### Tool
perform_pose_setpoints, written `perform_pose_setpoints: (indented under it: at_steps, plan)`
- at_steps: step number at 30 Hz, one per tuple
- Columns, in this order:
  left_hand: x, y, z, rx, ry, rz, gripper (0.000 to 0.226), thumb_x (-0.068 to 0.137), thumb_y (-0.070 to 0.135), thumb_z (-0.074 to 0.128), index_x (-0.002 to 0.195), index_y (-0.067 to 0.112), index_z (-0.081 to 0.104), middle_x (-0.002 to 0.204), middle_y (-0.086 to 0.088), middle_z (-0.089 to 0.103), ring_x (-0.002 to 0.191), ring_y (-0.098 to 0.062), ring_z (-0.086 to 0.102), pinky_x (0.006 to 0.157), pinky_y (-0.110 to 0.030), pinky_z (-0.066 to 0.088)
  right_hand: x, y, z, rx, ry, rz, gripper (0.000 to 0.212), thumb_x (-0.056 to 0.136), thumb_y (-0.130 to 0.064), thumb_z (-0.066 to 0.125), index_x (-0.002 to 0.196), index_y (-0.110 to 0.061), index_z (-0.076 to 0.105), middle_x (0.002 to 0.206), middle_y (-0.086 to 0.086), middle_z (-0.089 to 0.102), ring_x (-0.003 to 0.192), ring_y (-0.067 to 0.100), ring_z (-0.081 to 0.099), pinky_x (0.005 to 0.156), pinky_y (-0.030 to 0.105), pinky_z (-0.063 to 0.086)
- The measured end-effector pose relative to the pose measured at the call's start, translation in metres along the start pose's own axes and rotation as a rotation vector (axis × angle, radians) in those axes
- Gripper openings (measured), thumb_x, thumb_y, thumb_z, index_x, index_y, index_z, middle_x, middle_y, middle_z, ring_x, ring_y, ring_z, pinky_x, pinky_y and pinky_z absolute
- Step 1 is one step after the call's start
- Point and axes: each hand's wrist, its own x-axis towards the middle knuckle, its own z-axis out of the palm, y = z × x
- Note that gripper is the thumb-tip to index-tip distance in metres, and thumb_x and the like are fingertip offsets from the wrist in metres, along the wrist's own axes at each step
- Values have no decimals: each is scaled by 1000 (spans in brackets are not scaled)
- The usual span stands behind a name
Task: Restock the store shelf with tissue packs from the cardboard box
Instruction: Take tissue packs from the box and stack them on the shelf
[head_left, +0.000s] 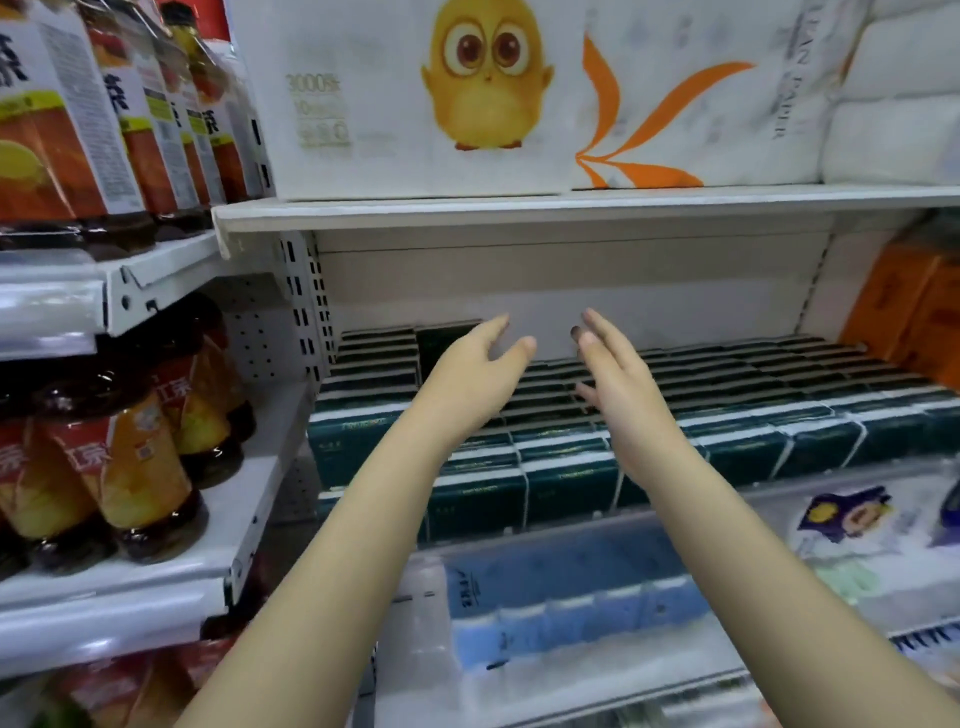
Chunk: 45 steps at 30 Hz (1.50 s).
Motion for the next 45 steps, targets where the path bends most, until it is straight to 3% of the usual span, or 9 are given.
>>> perform_pose_setpoints:
  at_steps: [3, 8, 14, 20, 27, 32, 37, 40, 45]
  plan:
    - [-30, 8, 34, -198, 27, 38, 64, 97, 38, 54, 153, 27, 24, 157, 10, 27, 143, -7, 26, 117, -31, 24, -38, 0, -32, 15, 23, -9, 46, 103, -35, 43, 148, -34, 35, 152, -9, 39, 135, 5, 39, 116, 40, 34]
    - [-83, 12, 84, -381, 17, 37, 64, 98, 30, 54, 153, 26, 23, 156, 9, 31, 140, -2, 31, 112, -20, 28, -94, 24, -79, 22, 81, 32, 47, 101, -36, 46, 147, -35, 34, 149, -11, 42, 131, 2, 42, 115, 39, 35]
    - [-139, -28, 153, -475, -40, -111, 53, 98, 25, 55, 147, 31, 37, 141, 14, 50, 122, 8, 48, 83, 0, 43, -156, 89, -127, 12, 160, 163, 51, 99, -33, 49, 148, -30, 33, 147, -11, 43, 133, 2, 42, 113, 36, 37]
    - [-179, -83, 211, -485, -151, -290, 56, 95, 25, 58, 148, 28, 36, 146, 12, 45, 133, 0, 42, 106, -19, 39, -205, 168, -151, 11, 235, 370, 47, 101, -31, 47, 147, -27, 36, 148, -6, 44, 133, 5, 43, 113, 34, 36]
    - [-220, -185, 257, -423, -299, -569, 53, 96, 22, 59, 145, 24, 40, 144, 8, 49, 132, -4, 45, 101, -15, 41, -253, 278, -148, -27, 269, 629, 44, 102, -34, 48, 145, -30, 42, 146, -9, 46, 133, 4, 44, 115, 37, 34]
    - [-252, -270, 283, -361, -393, -814, 49, 97, 25, 57, 143, 24, 43, 145, 4, 46, 133, -11, 44, 101, -23, 36, -296, 362, -139, -75, 302, 909, 36, 101, -40, 47, 136, -33, 49, 142, -10, 49, 132, 10, 45, 114, 41, 35]
    - [-291, -356, 319, -315, -433, -1058, 34, 99, 19, 52, 133, 19, 52, 124, 8, 58, 105, 1, 57, 83, -8, 44, -337, 454, -118, -52, 285, 1137, 32, 102, -33, 47, 132, -24, 55, 133, -5, 55, 126, 14, 50, 107, 32, 38]
    - [-316, -411, 346, -312, -459, -1209, 34, 101, 25, 50, 134, 17, 54, 130, 4, 59, 104, -1, 57, 89, -16, 44, -359, 509, -106, 10, 288, 1262, 29, 103, -34, 43, 128, -26, 54, 126, -5, 58, 110, 8, 56, 95, 26, 43]
    - [-337, -514, 400, -339, -432, -1404, 35, 100, 33, 50, 132, 18, 56, 129, 2, 59, 108, -9, 58, 89, -21, 44, -395, 625, -82, 248, 378, 1495, 49, 104, -41, 35, 145, -15, 41, 147, 7, 45, 139, 26, 39, 110, 37, 31]
